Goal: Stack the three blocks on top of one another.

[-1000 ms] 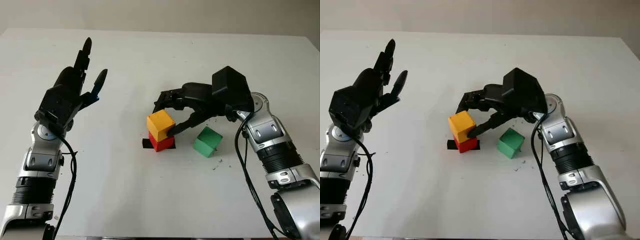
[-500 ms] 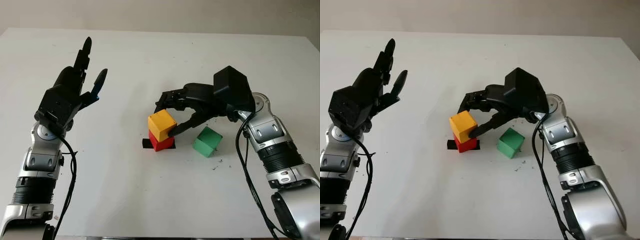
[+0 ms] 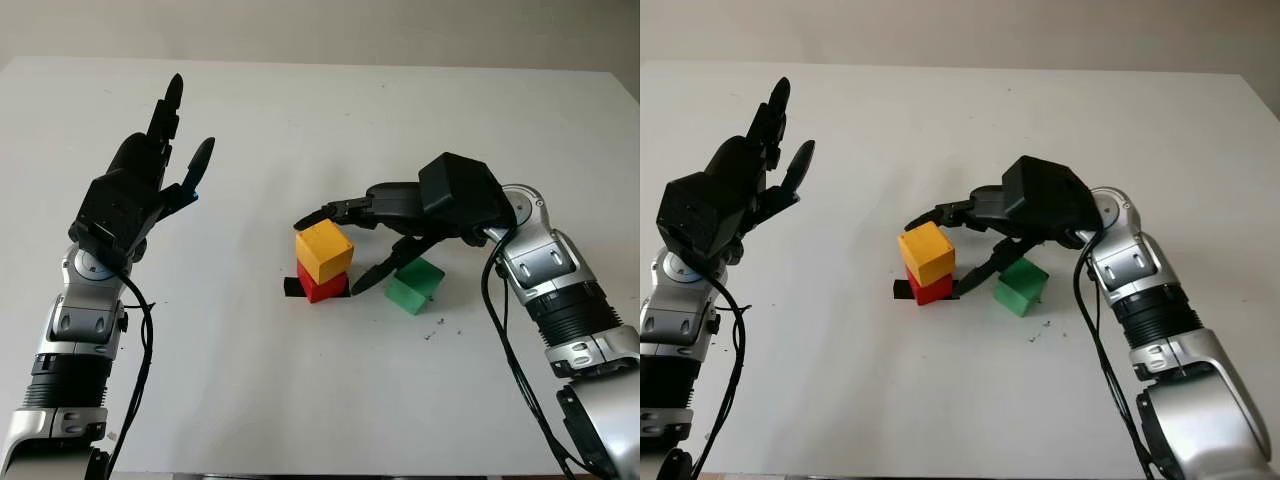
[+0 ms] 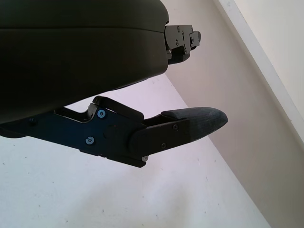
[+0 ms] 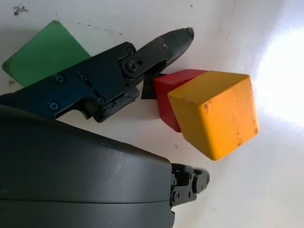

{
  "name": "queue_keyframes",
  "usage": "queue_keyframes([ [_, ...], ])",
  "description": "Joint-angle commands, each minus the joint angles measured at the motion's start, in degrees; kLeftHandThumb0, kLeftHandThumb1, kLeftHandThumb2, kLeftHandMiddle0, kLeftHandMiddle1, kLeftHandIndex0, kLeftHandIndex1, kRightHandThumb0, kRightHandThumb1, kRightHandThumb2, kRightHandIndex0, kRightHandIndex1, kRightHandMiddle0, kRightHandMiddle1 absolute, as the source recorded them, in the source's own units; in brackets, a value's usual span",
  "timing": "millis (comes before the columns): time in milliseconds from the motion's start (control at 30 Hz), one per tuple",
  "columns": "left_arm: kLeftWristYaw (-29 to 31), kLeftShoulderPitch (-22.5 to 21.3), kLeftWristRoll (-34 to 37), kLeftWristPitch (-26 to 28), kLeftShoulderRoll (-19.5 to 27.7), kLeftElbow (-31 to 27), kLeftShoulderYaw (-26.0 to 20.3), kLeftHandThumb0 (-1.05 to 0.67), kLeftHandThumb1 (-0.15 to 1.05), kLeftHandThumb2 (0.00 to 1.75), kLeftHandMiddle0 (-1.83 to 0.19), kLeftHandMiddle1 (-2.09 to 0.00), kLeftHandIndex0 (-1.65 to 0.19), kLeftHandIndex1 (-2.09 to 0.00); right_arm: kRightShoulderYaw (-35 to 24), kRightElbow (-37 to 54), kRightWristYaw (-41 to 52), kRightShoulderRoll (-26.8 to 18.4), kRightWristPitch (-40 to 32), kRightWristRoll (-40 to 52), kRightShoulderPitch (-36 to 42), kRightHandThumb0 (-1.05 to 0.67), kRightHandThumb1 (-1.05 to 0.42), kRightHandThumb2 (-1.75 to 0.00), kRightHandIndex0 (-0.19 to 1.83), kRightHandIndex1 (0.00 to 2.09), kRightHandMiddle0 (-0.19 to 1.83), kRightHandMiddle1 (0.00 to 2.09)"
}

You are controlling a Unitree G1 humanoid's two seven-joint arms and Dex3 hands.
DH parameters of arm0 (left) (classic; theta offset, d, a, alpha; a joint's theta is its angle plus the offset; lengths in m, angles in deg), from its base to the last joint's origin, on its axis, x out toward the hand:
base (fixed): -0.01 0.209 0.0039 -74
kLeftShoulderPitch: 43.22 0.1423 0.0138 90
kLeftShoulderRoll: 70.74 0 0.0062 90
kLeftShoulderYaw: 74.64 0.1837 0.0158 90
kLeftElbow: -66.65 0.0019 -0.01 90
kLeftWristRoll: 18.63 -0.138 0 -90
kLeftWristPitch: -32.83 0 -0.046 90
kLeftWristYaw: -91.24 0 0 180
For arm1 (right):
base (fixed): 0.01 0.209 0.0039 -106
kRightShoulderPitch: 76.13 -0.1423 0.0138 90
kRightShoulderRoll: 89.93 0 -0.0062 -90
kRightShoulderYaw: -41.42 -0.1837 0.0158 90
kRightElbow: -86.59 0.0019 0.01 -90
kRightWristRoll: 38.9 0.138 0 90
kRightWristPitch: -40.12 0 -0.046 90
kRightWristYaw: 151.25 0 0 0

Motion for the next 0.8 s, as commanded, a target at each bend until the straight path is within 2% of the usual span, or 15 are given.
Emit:
queue_keyframes([
  [0,-0.4,0.3,-0.4,0.0,0.5,-1.0,-0.1,-0.64,1.05,0.63,0.15,-0.05,0.15,-0.05,-0.5,0.7,0.6,-0.9,1.4,0.6,0.0,-0.72,-0.79,-0.05,-0.19,0.0,-0.18,0.0],
  [233,-0.7,0.7,-0.3,0.9,0.0,-1.9,-0.1,-0.66,1.05,0.63,0.16,-0.05,0.15,-0.05,-3.5,2.9,0.9,-4.4,3.1,1.8,-1.0,-0.81,-0.8,-0.05,-0.19,0.0,-0.19,0.0],
  [367,-0.9,0.9,-0.7,1.1,0.1,-2.4,0.1,-0.66,1.05,0.64,0.16,-0.05,0.14,-0.05,-10.3,1.8,-0.7,-7.0,2.8,6.5,-4.0,-0.82,-0.82,-0.06,-0.19,0.0,-0.19,0.0],
  [400,-0.9,0.9,-0.7,1.2,0.0,-2.4,0.1,-0.66,1.05,0.64,0.17,-0.05,0.14,-0.05,-12.1,0.8,-0.9,-7.7,2.0,8.0,-5.2,-0.85,-0.87,-0.07,-0.19,0.0,-0.19,0.0],
  [533,-1.1,0.8,-0.6,1.3,-0.2,-2.2,0.1,-0.66,1.05,0.65,0.17,-0.05,0.15,-0.05,-16.6,-2.9,-2.2,-12.6,7.2,9.1,-7.9,-0.79,-0.83,-0.04,-0.13,0.04,0.04,0.12],
  [633,-0.9,0.6,-0.1,0.7,-0.5,-1.7,0.0,-0.65,1.05,0.65,0.17,-0.05,0.15,-0.05,-16.5,-0.8,-3.3,-17.3,10.2,5.7,-6.7,-0.76,-0.81,-0.04,-0.07,0.07,0.18,0.17],
  [767,-0.8,0.2,0.2,0.2,-0.3,-0.9,-0.1,-0.65,1.05,0.65,0.17,-0.05,0.16,-0.05,-15.8,3.1,-2.5,-20.9,12.2,3.5,-3.7,-0.72,-0.8,-0.05,-0.07,0.06,0.24,0.15],
])
